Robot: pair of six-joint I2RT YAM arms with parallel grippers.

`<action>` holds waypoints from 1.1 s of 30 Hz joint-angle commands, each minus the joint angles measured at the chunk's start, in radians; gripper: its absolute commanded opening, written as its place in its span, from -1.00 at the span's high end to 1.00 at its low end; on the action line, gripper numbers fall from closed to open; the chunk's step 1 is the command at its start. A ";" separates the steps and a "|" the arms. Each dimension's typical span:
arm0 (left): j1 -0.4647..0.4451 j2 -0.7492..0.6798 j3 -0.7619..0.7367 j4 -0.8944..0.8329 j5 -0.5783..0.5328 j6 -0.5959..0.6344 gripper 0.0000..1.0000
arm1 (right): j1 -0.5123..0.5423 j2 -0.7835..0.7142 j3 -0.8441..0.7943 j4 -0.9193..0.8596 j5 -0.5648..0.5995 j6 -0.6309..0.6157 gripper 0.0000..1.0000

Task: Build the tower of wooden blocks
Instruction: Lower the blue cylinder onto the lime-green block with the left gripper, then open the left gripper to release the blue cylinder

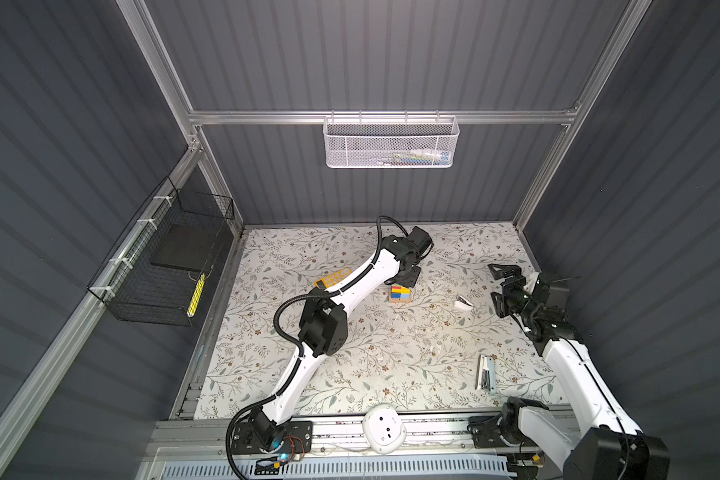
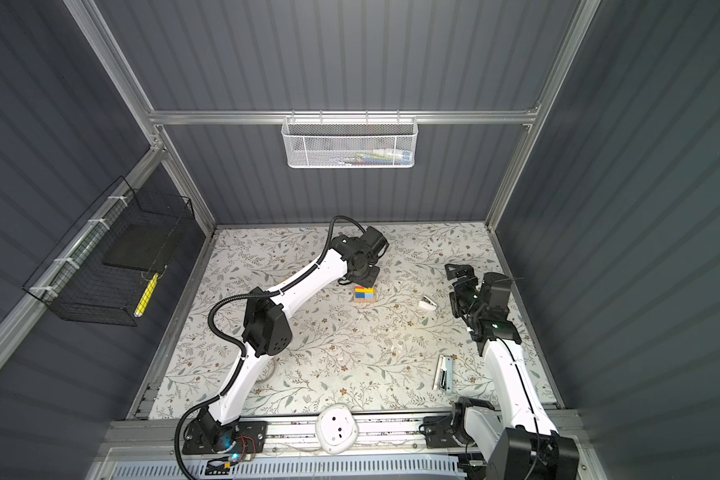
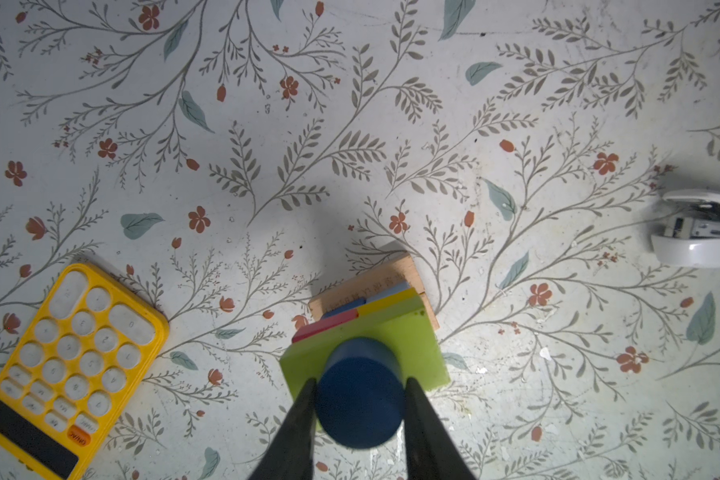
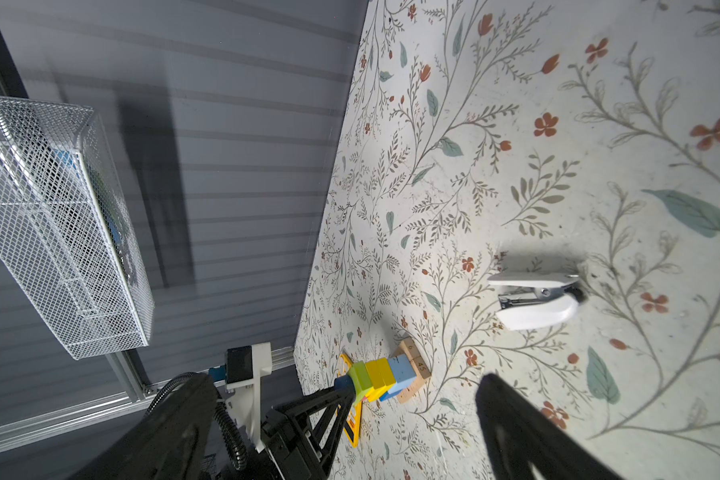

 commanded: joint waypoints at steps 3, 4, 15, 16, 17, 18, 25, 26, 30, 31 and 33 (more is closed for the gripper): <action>0.007 0.016 0.016 0.006 -0.006 -0.005 0.31 | -0.005 0.009 0.000 0.022 -0.013 0.006 -0.99; 0.007 0.016 0.015 0.006 -0.008 -0.005 0.31 | -0.005 0.010 0.000 0.023 -0.013 0.006 -0.98; 0.007 0.016 0.017 0.006 -0.011 -0.005 0.20 | -0.007 0.014 -0.002 0.028 -0.022 0.011 -0.98; 0.007 0.015 0.017 0.006 -0.012 -0.005 0.17 | -0.008 0.015 -0.001 0.028 -0.022 0.010 -0.98; 0.007 0.016 0.017 0.005 -0.012 -0.005 0.15 | -0.007 0.015 -0.001 0.028 -0.022 0.011 -0.98; 0.007 0.015 0.017 0.007 -0.012 -0.005 0.12 | -0.009 0.015 0.000 0.028 -0.024 0.010 -0.99; 0.008 0.012 0.017 0.010 -0.018 -0.005 -0.04 | -0.009 0.018 0.000 0.029 -0.026 0.011 -0.99; 0.008 0.011 0.017 0.011 -0.020 -0.005 -0.08 | -0.010 0.019 -0.001 0.028 -0.027 0.010 -0.98; 0.009 0.002 0.017 0.008 -0.028 -0.007 -0.22 | -0.011 0.020 -0.002 0.029 -0.029 0.011 -0.98; 0.010 -0.001 0.015 0.008 -0.032 -0.007 -0.25 | -0.011 0.020 -0.002 0.029 -0.029 0.012 -0.98; 0.009 -0.013 0.011 0.015 -0.040 -0.008 -0.32 | -0.010 0.020 -0.002 0.030 -0.030 0.012 -0.98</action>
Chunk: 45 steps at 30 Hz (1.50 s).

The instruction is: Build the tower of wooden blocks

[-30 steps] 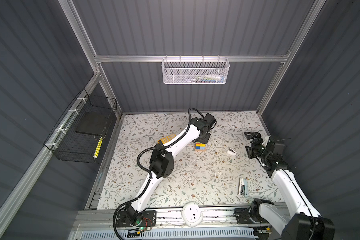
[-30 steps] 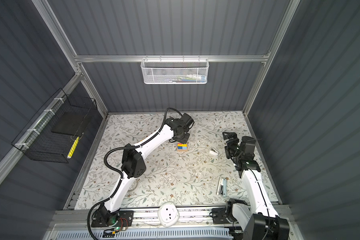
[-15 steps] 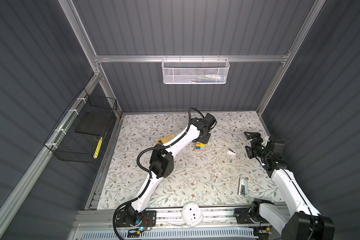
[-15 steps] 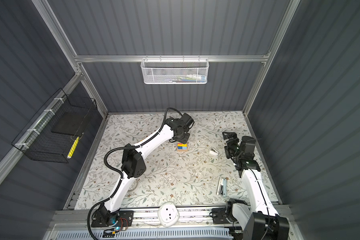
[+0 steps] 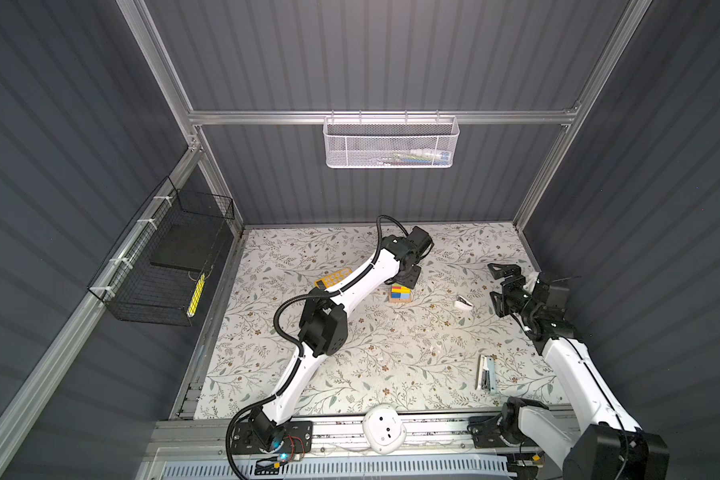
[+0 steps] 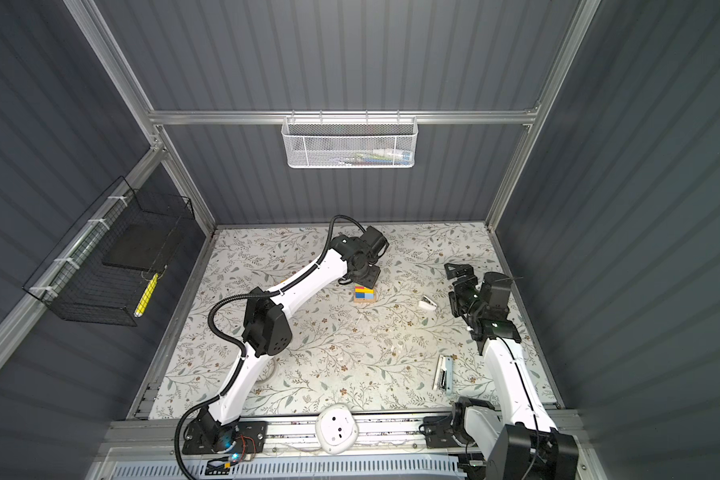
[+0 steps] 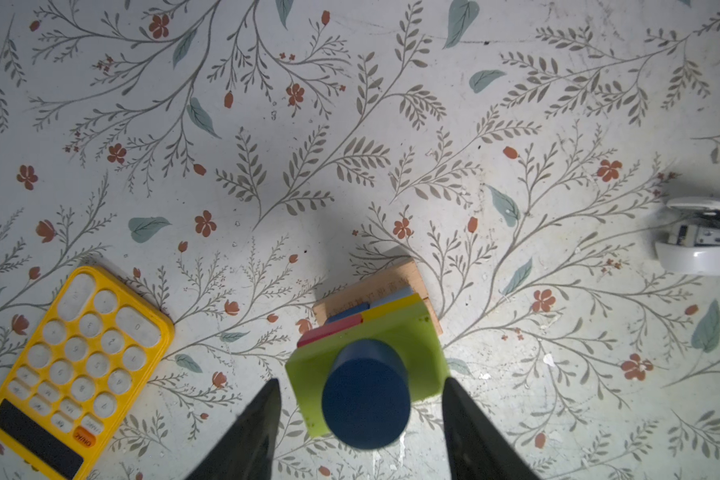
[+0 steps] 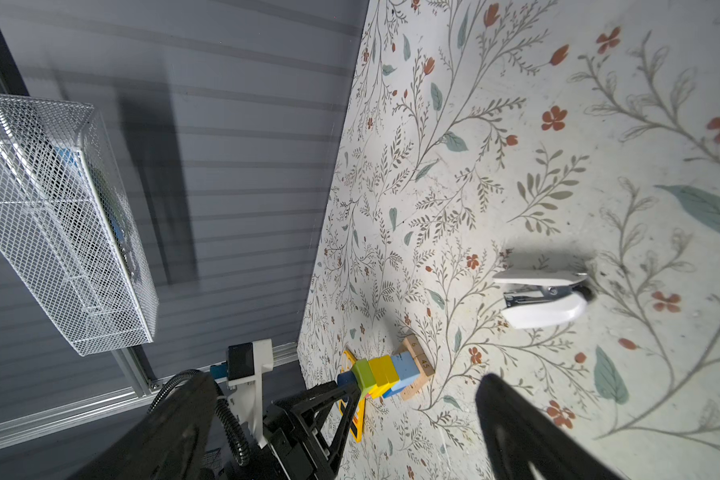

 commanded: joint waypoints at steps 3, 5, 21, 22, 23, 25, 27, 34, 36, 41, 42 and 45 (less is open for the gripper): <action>0.006 -0.031 0.010 0.011 -0.034 -0.010 -0.46 | -0.007 0.006 -0.003 0.017 -0.011 0.007 -0.98; 0.006 -0.046 0.007 0.017 -0.039 -0.010 -0.54 | -0.007 0.005 -0.002 0.015 -0.012 0.007 -0.98; 0.006 -0.310 -0.185 0.176 -0.035 0.008 -0.86 | -0.007 -0.050 -0.013 0.019 -0.014 0.001 -0.98; 0.006 -0.345 -0.226 0.208 -0.032 0.011 -0.88 | -0.007 -0.060 -0.015 0.020 -0.009 0.001 -0.98; 0.006 -0.385 -0.273 0.248 -0.028 0.010 -0.89 | -0.008 -0.069 -0.017 0.017 -0.005 0.000 -0.98; 0.006 -0.465 -0.374 0.333 -0.022 0.012 -0.90 | -0.008 -0.087 -0.020 0.012 0.002 -0.002 -0.98; 0.006 -0.544 -0.472 0.414 -0.020 0.011 -0.96 | -0.008 -0.100 -0.021 0.007 0.009 -0.002 -0.98; 0.006 -0.736 -0.667 0.513 -0.085 0.017 -1.00 | -0.007 -0.132 -0.008 -0.030 0.014 -0.018 -0.98; 0.006 -0.774 -0.699 0.497 -0.114 0.021 -0.99 | -0.007 -0.140 0.007 -0.044 0.017 -0.041 -0.98; 0.007 -0.918 -0.851 0.501 -0.254 0.011 -0.99 | -0.007 -0.149 0.099 -0.170 0.103 -0.170 -0.98; 0.006 -0.951 -0.885 0.513 -0.285 0.011 -0.99 | -0.006 -0.147 0.120 -0.203 0.127 -0.205 -0.98; 0.013 -1.058 -1.021 0.556 -0.376 0.007 -0.99 | -0.004 -0.136 0.165 -0.295 0.202 -0.325 -0.98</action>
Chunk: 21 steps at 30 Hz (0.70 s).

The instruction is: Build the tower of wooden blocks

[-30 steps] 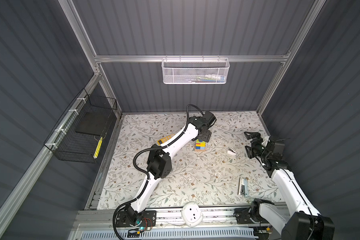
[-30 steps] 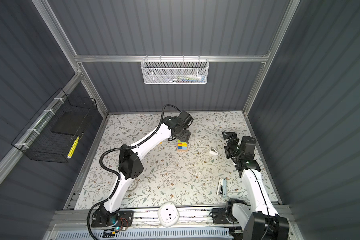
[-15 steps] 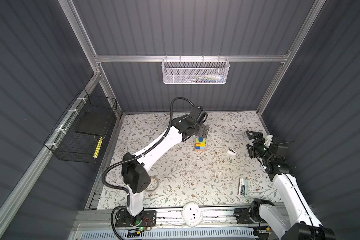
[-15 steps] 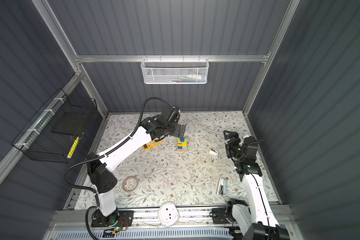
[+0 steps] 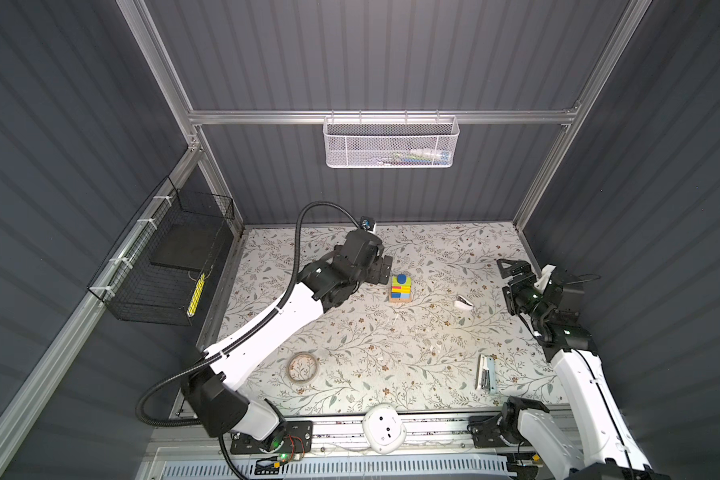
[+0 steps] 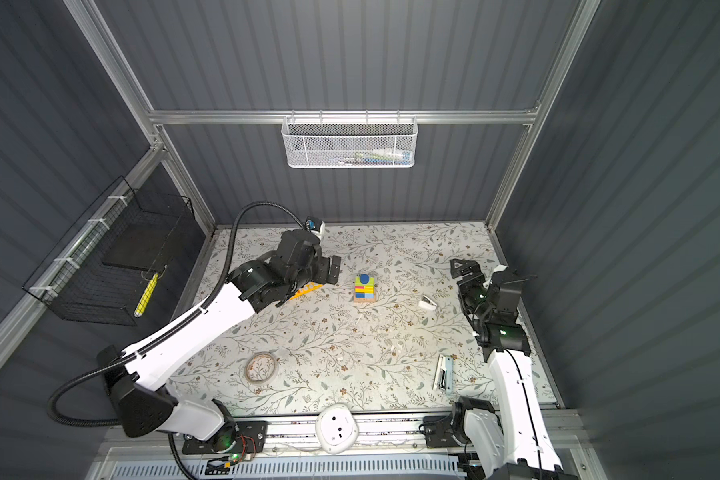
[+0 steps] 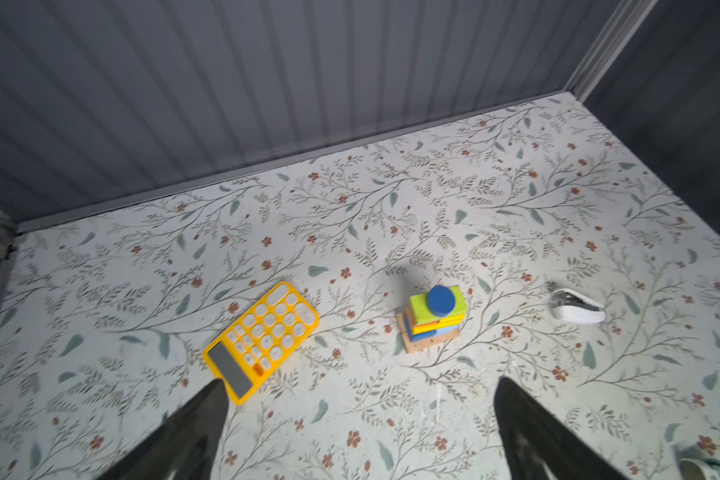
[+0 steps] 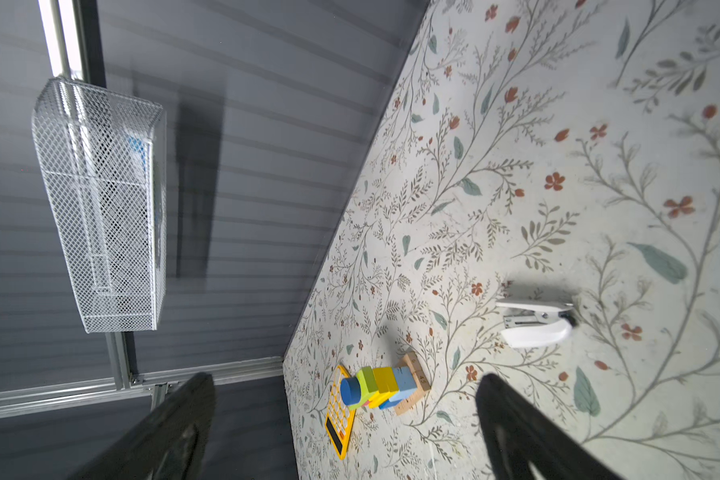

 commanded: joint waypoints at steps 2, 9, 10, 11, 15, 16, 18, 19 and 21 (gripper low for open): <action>0.024 -0.151 -0.164 0.086 -0.181 0.004 -0.99 | -0.001 0.012 0.072 -0.158 0.159 -0.224 -0.98; 0.187 -0.285 -0.370 0.153 -0.174 -0.034 -0.99 | -0.001 0.060 0.069 -0.118 0.257 -0.451 -0.98; 0.212 -0.291 -0.400 0.165 -0.168 -0.033 -0.99 | -0.001 0.063 0.055 -0.093 0.266 -0.473 -0.99; 0.241 -0.292 -0.429 0.178 -0.155 -0.029 -0.99 | -0.001 0.065 0.041 -0.071 0.276 -0.489 -0.99; 0.360 -0.248 -0.524 0.231 -0.097 -0.020 -0.99 | 0.000 0.061 -0.048 0.070 0.305 -0.547 -0.98; 0.398 -0.233 -0.548 0.253 -0.068 -0.020 -0.99 | -0.001 0.060 -0.077 0.120 0.311 -0.565 -0.98; 0.461 -0.217 -0.605 0.318 -0.015 -0.026 -1.00 | 0.001 0.061 -0.127 0.203 0.309 -0.596 -0.98; 0.491 -0.216 -0.648 0.376 0.018 -0.028 -0.99 | 0.000 0.061 -0.152 0.246 0.308 -0.621 -0.98; 0.531 -0.217 -0.726 0.486 0.042 -0.024 -0.99 | 0.002 0.067 -0.198 0.333 0.312 -0.673 -0.98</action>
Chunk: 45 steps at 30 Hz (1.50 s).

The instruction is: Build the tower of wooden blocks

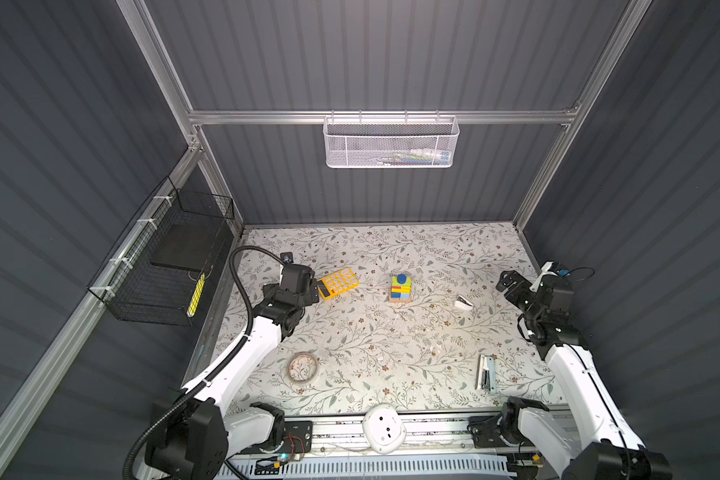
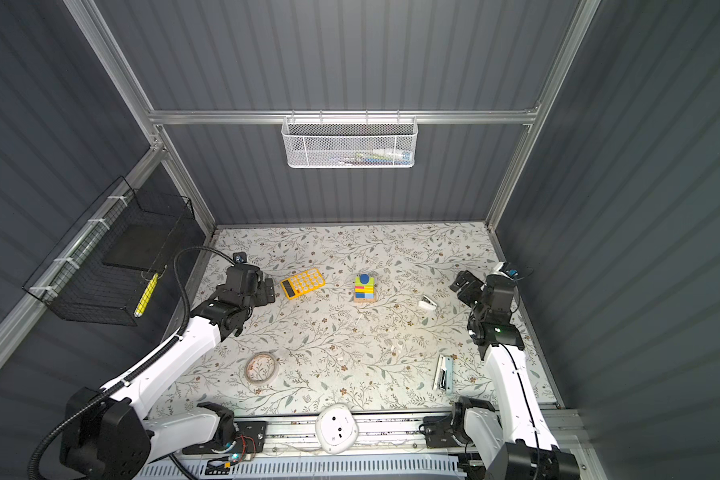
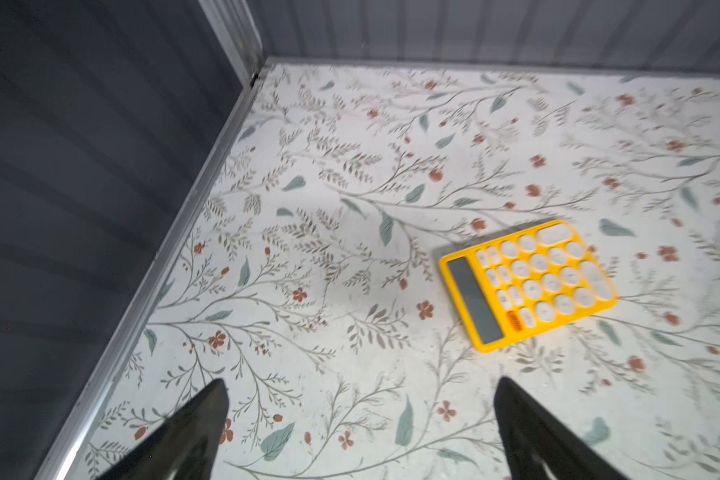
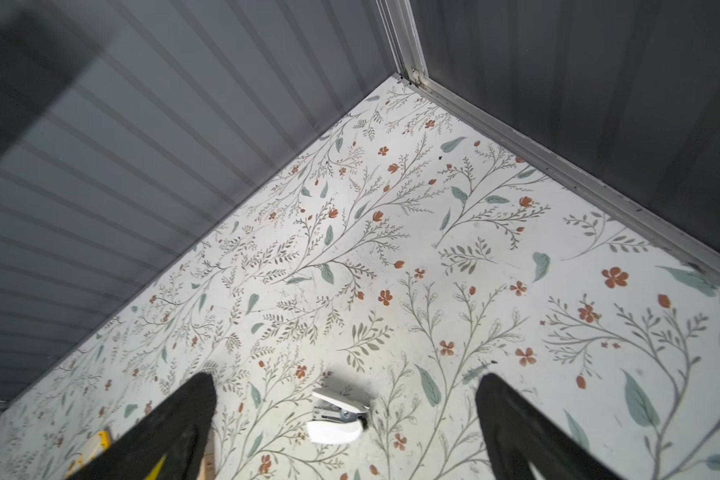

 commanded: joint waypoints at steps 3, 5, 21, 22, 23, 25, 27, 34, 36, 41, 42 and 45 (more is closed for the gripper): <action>0.074 0.031 -0.131 0.250 0.037 0.033 -0.99 | 0.002 0.024 -0.110 0.315 0.048 -0.164 -0.98; 0.090 0.079 -0.144 0.291 0.033 0.079 -0.99 | 0.002 0.053 -0.154 0.407 0.049 -0.181 -0.98; 0.183 0.283 -0.320 0.865 0.195 0.238 -0.99 | 0.107 0.382 -0.261 0.867 0.036 -0.416 -0.98; 0.186 0.295 -0.312 0.865 0.216 0.244 -0.99 | 0.111 0.398 -0.277 0.911 0.032 -0.423 -0.98; 0.189 0.304 -0.302 0.865 0.227 0.248 -0.99 | 0.114 0.414 -0.290 0.946 0.029 -0.425 -0.98; 0.193 0.333 -0.291 0.894 0.254 0.257 -0.99 | 0.117 0.465 -0.324 1.050 0.029 -0.431 -0.98; 0.194 0.355 -0.284 0.923 0.277 0.277 -0.99 | 0.121 0.528 -0.357 1.178 0.020 -0.443 -0.98; 0.197 0.374 -0.268 0.928 0.313 0.318 -0.99 | 0.123 0.526 -0.361 1.179 -0.006 -0.456 -0.99; 0.197 0.401 -0.290 1.017 0.323 0.349 -1.00 | 0.123 0.523 -0.357 1.168 -0.008 -0.455 -0.98; 0.202 0.469 -0.349 1.179 0.335 0.355 -0.99 | 0.123 0.525 -0.358 1.170 -0.008 -0.456 -0.98; 0.203 0.472 -0.353 1.188 0.337 0.356 -0.99 | 0.123 0.525 -0.356 1.170 -0.009 -0.454 -0.98; 0.213 0.501 -0.348 1.220 0.356 0.351 -0.99 | 0.123 0.525 -0.354 1.165 -0.004 -0.453 -0.99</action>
